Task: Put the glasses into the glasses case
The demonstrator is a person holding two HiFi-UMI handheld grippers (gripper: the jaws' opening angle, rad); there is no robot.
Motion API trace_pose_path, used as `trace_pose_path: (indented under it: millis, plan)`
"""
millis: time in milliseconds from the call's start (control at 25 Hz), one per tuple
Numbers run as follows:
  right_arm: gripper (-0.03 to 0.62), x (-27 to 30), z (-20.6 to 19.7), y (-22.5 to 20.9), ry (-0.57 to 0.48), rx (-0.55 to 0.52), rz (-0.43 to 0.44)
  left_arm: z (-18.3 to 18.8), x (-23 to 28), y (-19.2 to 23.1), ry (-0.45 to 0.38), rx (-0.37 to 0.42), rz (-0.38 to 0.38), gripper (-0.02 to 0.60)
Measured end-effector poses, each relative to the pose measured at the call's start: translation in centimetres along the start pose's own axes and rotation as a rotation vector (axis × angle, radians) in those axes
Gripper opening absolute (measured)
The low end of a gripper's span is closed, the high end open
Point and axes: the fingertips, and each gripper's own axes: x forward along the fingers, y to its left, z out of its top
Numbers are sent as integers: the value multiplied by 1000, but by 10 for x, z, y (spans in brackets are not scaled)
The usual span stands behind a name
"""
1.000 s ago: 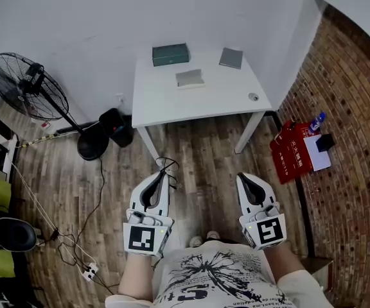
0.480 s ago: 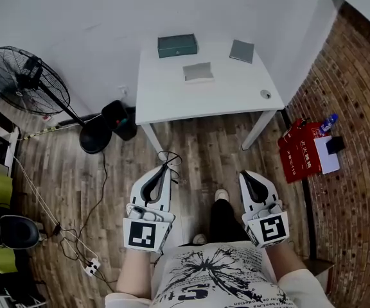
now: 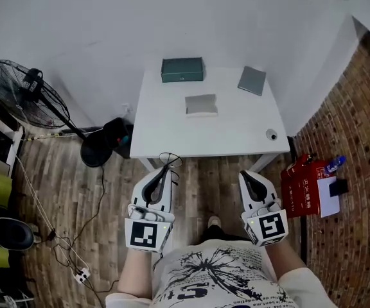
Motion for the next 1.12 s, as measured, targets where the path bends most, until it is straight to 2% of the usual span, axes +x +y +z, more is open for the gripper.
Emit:
trace_pose_path:
  millis: [160,320,400,720,920,1120]
  plan:
    - [15,44,2,-60,-3,-2,6,-13,64,5,61,44,15,17]
    - [15,76,-2,-107,1,-11,10,-11,123,5,6,-12,36,16]
    - [15,91,-5,-126,7,0,5,-11,146,7,4,-12,39,15]
    - [15,150,-16,-158,28,35,4,-35,212,33,57,24,27,17]
    - [15,196,-25,-173,57,61,-19,-66,260,59,114,54,-25,16]
    - [15,251,-34,-189,89,83,-38,-101,315,87,244,121,-126,17]
